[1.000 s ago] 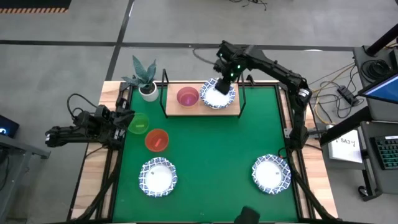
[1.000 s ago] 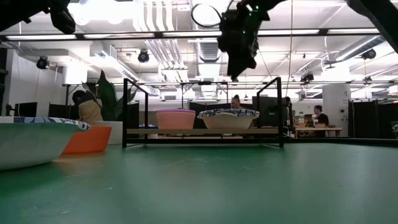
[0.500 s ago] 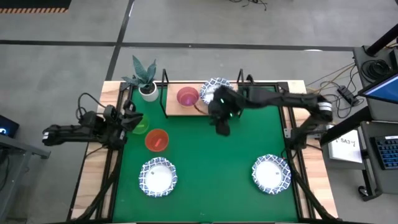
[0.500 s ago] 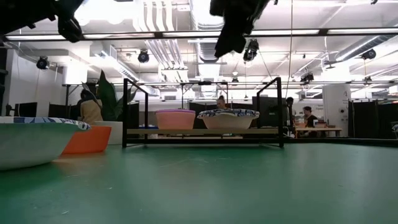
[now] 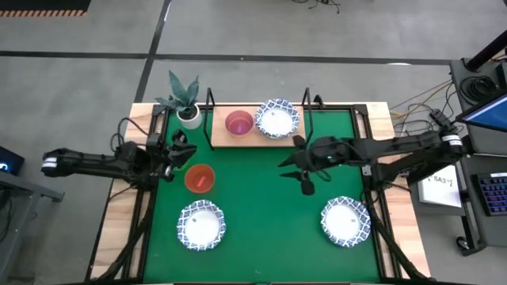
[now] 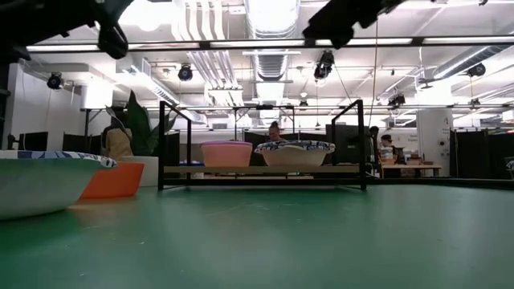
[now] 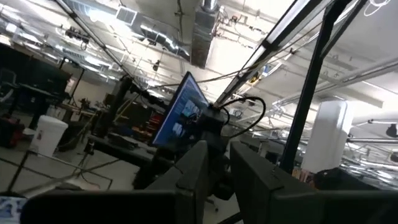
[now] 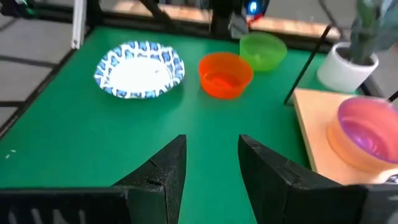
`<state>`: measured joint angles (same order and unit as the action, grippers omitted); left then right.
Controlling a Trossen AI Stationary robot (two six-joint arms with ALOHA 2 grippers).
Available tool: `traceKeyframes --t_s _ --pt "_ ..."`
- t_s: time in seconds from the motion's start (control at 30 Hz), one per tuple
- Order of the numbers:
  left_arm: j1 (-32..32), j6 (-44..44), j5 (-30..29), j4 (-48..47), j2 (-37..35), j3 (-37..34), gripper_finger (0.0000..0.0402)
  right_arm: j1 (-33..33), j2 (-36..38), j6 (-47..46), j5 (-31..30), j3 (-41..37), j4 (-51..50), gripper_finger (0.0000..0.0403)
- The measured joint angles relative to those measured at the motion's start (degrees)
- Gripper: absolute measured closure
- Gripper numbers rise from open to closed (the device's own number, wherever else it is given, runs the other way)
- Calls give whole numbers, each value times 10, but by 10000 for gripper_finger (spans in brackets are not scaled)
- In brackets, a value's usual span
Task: Place and stack bowls onto a shelf
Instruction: Stack the transparent orange bowl on top of the transparent violet bowl on the shelf
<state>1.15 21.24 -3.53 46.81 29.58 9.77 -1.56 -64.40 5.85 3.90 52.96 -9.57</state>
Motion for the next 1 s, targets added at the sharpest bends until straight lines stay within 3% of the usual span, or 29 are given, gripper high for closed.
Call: traceKeyframes --t_s 0.23,0.33,0.43,0.53,0.73,0.87,1.0 --pt "-22 18 0 5 143 68 349 0 105 8 -5 -72 27 268" --pt "-33 25 1 -62 190 124 349 1 140 13 -9 -85 27 268" --pt "-39 66 1 -235 222 204 349 1 165 23 -9 -93 25 268" --pt "-50 142 -5 -476 265 302 349 0 183 35 -5 -98 19 268" --pt "-88 296 -18 -906 407 467 349 0 198 43 -5 -116 4 268" --pt "-102 346 -12 -1037 497 501 349 0 197 43 -4 -137 5 268" --pt "-94 364 -15 -1064 551 503 345 1 195 60 -5 -146 12 268"
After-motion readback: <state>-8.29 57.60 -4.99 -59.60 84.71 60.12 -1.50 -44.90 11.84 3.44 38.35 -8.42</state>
